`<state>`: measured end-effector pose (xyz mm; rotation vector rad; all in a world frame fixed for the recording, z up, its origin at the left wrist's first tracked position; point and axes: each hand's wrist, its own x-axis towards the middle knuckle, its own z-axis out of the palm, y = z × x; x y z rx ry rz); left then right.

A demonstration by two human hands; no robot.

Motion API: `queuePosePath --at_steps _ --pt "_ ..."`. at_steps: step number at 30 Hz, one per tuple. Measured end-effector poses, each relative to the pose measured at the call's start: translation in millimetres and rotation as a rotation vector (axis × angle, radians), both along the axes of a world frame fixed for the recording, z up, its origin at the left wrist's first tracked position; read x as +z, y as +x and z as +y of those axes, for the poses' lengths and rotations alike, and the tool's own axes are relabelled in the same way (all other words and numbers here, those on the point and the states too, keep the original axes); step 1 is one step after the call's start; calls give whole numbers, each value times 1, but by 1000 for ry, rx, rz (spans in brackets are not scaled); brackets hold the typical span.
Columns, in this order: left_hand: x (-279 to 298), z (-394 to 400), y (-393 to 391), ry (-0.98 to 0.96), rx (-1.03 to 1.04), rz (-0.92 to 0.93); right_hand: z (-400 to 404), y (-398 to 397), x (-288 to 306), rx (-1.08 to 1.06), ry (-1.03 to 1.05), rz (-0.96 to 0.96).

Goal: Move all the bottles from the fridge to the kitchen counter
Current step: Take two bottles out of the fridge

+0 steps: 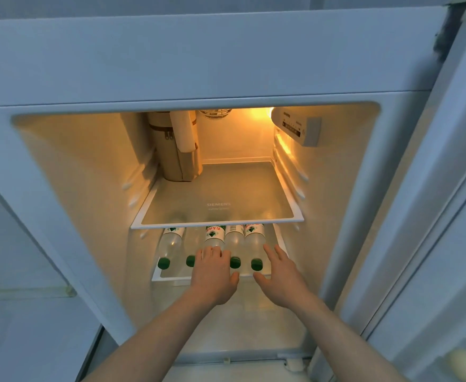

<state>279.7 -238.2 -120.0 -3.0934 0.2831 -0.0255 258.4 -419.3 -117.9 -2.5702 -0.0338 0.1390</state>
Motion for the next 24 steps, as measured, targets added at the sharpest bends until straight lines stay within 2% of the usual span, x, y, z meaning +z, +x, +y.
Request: queuePosePath --at_steps 7,14,24 --pt "-16 -4 32 148 24 -32 14 28 -19 -92 -8 105" --pt "-27 -11 45 173 18 -23 25 50 -30 -227 -30 110" --pt "-33 -8 48 187 -5 -37 18 63 -34 -273 18 132"
